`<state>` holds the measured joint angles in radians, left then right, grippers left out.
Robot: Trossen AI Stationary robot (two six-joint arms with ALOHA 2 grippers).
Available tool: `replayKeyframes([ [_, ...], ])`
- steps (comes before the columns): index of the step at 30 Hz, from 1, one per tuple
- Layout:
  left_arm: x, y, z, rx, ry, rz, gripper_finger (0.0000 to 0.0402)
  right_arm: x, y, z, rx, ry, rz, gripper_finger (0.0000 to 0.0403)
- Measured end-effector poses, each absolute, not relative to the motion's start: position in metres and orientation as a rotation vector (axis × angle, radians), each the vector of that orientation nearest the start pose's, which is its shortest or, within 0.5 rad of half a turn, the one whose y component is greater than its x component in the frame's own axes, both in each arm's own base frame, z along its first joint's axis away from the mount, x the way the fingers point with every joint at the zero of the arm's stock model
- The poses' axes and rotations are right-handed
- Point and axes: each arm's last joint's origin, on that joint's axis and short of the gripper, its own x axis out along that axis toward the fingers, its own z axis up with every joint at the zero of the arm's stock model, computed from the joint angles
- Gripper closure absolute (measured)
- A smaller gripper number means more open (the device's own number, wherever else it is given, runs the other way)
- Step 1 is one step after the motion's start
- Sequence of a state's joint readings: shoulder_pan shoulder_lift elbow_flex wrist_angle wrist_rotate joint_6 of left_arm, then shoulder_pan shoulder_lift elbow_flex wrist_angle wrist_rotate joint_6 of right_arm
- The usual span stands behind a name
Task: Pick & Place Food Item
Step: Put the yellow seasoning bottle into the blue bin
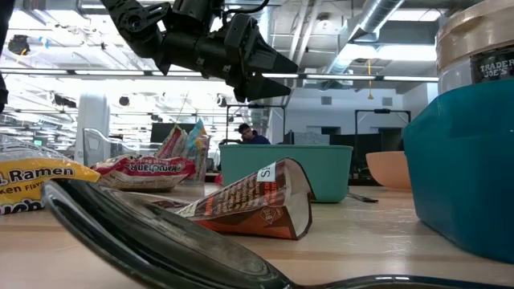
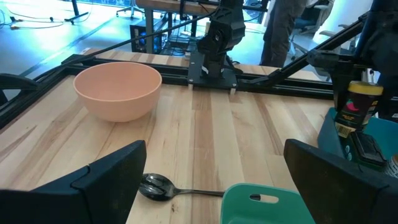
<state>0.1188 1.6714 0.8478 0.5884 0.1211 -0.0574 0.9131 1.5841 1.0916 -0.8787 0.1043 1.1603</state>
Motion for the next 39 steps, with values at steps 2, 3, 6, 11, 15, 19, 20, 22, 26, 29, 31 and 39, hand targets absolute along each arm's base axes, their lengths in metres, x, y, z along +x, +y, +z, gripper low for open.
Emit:
replayKeyframes([
  [2,0.3488,0.0381,0.2047,-0.085,0.234,0.005,0.0027,0.1778,0.2253,0.2099,0.288,1.368,-0.105,0.0174],
  [3,0.3488,0.0382,0.2047,-0.085,0.234,0.005,0.0027,0.1778,0.2253,0.2099,0.288,1.368,-0.105,0.0174],
  [6,0.3488,0.0381,0.2047,-0.085,0.234,0.005,0.0027,0.1777,0.2253,0.2099,0.287,1.367,-0.105,0.0174],
  [11,0.3488,0.0383,0.2047,-0.085,0.233,0.005,0.0027,0.1778,0.2256,0.2099,0.290,1.369,-0.101,0.0174],
  [15,0.3488,0.0381,0.2047,-0.085,0.234,0.004,0.0027,0.1779,0.2257,0.2100,0.288,1.368,-0.097,0.0174],
  [19,0.3488,0.0382,0.2047,-0.085,0.234,0.005,0.0027,0.1780,0.2259,0.2100,0.286,1.367,-0.093,0.0174],
  [20,0.3488,0.0382,0.2047,-0.085,0.234,0.005,0.0027,0.1781,0.2259,0.2100,0.286,1.367,-0.093,0.0174],
  [22,0.3488,0.0382,0.2047,-0.085,0.234,0.005,0.0027,0.1782,0.2260,0.2101,0.287,1.366,-0.092,0.0174],
  [26,0.3488,0.0382,0.2047,-0.085,0.234,0.005,0.0027,0.1793,0.2275,0.2105,0.300,1.355,-0.080,0.0174],
  [29,0.3488,0.0381,0.2047,-0.086,0.234,0.004,0.0027,0.1797,0.2280,0.2106,0.305,1.352,-0.075,0.0174],
  [31,0.3488,0.0382,0.2047,-0.085,0.234,0.005,0.0027,0.1797,0.2280,0.2106,0.305,1.351,-0.075,0.0174],
  [39,0.3488,0.0382,0.2047,-0.085,0.234,0.005,0.0027,0.1797,0.2280,0.2106,0.305,1.352,-0.075,0.0174],
])
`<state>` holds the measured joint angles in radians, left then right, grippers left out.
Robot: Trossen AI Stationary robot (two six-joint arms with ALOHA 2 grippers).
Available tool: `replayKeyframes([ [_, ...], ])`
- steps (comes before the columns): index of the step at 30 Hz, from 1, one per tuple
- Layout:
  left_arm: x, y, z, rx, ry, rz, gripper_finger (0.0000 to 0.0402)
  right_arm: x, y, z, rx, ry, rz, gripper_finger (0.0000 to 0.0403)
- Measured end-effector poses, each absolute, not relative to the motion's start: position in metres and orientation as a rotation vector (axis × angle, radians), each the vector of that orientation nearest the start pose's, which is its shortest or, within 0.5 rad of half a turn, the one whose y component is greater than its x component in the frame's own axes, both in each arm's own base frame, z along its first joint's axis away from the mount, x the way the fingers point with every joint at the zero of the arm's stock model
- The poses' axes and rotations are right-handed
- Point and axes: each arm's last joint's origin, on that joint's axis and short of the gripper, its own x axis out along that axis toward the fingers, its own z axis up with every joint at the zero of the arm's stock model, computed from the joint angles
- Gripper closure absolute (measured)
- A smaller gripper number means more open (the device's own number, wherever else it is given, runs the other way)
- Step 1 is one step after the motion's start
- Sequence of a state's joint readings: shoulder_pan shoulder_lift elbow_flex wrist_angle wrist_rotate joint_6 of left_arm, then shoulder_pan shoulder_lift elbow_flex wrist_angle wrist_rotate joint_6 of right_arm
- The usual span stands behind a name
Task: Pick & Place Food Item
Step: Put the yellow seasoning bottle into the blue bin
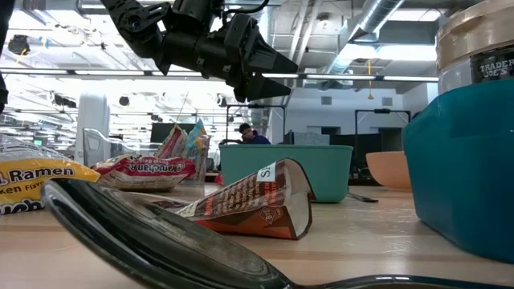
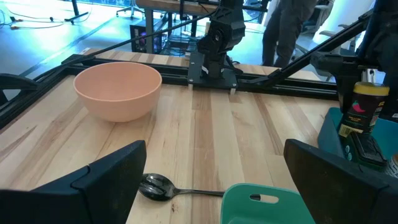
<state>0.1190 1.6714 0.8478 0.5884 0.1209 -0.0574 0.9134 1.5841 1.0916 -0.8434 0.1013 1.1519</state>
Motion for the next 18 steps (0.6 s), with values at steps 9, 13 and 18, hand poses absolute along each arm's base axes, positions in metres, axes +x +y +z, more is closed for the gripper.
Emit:
replayKeyframes([
  [9,0.3488,0.0381,0.2047,-0.086,0.234,0.004,0.0027,0.1793,0.2275,0.2105,0.301,1.355,-0.079,0.0174],
  [13,0.3488,0.0382,0.2047,-0.085,0.234,0.005,0.0027,0.1792,0.2273,0.2104,0.299,1.356,-0.081,0.0174],
  [18,0.3488,0.0383,0.2047,-0.085,0.234,0.005,0.0027,0.1792,0.2273,0.2104,0.299,1.356,-0.081,0.0174],
])
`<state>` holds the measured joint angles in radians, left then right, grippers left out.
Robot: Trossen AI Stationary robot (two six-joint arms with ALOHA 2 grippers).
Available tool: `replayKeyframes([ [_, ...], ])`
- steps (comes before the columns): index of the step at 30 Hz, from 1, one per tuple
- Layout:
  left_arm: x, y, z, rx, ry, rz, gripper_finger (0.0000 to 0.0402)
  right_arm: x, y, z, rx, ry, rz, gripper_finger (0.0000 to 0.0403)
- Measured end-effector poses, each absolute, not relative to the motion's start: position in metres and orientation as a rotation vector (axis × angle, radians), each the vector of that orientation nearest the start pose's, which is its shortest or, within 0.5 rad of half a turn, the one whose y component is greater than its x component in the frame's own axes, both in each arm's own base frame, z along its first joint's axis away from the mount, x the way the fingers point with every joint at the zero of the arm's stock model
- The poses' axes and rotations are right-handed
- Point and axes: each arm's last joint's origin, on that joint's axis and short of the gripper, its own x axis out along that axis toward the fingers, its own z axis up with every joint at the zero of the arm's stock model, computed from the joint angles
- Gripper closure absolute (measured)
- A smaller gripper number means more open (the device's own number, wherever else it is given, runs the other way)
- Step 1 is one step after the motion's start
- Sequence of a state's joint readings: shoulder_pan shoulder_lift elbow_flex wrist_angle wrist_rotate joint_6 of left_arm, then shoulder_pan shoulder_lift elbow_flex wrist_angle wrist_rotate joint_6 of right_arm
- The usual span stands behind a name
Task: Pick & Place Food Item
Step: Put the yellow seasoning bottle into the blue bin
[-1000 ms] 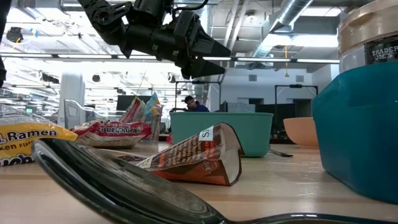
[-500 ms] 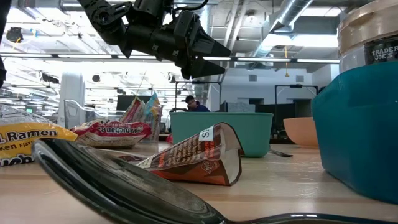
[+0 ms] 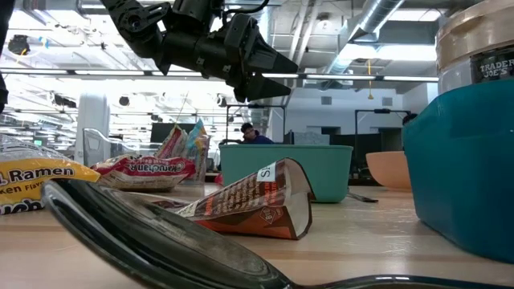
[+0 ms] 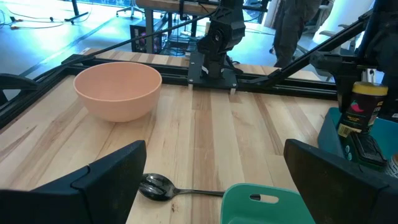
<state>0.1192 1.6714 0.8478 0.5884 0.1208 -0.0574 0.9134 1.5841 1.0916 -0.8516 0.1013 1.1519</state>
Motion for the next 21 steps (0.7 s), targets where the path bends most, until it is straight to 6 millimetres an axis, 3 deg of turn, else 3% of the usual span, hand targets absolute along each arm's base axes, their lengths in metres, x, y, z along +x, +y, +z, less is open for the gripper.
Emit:
replayKeyframes([
  [21,0.3488,0.0381,0.2047,-0.085,0.234,0.004,0.0027,0.1798,0.2282,0.2107,0.306,1.350,-0.073,0.0174],
])
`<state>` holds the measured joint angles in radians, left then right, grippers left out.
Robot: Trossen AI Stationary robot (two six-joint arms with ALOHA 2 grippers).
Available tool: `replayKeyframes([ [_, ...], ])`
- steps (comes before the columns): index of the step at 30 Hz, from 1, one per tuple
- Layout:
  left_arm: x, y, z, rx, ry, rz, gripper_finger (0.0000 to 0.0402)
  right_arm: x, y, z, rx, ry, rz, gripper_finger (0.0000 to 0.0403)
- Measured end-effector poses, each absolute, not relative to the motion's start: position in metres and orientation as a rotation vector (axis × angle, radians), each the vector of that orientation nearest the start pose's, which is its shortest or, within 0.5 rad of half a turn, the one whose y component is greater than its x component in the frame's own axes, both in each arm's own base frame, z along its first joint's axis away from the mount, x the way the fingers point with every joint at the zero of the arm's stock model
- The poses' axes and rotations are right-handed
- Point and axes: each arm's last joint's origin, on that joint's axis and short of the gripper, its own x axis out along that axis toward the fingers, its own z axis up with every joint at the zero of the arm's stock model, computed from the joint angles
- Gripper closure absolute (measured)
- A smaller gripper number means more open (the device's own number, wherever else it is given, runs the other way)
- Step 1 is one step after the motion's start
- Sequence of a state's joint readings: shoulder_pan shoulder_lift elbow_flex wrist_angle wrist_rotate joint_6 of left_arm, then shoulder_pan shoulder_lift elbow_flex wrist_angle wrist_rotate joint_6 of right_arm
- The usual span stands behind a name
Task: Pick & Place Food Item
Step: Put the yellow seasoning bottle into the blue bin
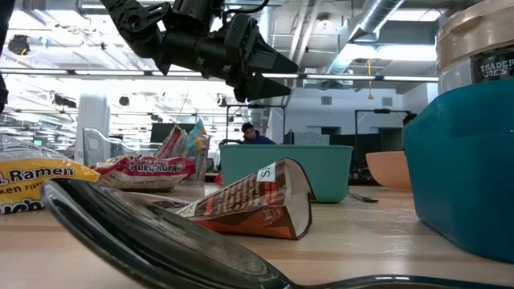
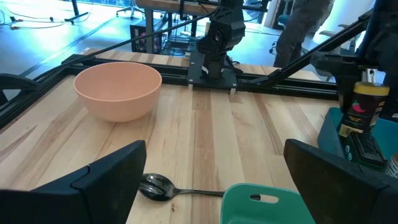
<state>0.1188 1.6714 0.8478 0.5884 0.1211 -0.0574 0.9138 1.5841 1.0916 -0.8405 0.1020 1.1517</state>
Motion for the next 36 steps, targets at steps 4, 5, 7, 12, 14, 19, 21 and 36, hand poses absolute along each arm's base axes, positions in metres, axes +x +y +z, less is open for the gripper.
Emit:
replayKeyframes([
  [4,0.3488,0.0382,0.2047,-0.085,0.234,0.005,0.0027,0.1798,0.2282,0.2107,0.306,1.349,-0.073,0.0174],
  [5,0.3488,0.0382,0.2047,-0.085,0.234,0.005,0.0027,0.1800,0.2281,0.2107,0.307,1.349,-0.074,0.0174],
  [7,0.3488,0.0382,0.2047,-0.086,0.234,0.005,0.0027,0.1810,0.2272,0.2108,0.312,1.349,-0.079,0.0174],
  [12,0.3488,0.0383,0.2047,-0.085,0.233,0.005,0.0027,0.1817,0.2263,0.2107,0.332,1.349,-0.100,0.0171],
  [14,0.3488,0.0382,0.2047,-0.086,0.234,0.005,0.0027,0.1826,0.2254,0.2107,0.335,1.349,-0.105,0.0165],
  [19,0.3488,0.0381,0.2047,-0.086,0.234,0.005,0.0027,0.1821,0.2247,0.2106,0.329,1.353,-0.111,0.0145],
  [21,0.3488,0.0381,0.2047,-0.085,0.234,0.004,0.0027,0.1818,0.2244,0.2105,0.327,1.356,-0.113,0.0140],
  [36,0.3488,0.0382,0.2047,-0.085,0.234,0.005,0.0027,0.1810,0.2246,0.2104,0.312,1.374,-0.093,0.0137],
])
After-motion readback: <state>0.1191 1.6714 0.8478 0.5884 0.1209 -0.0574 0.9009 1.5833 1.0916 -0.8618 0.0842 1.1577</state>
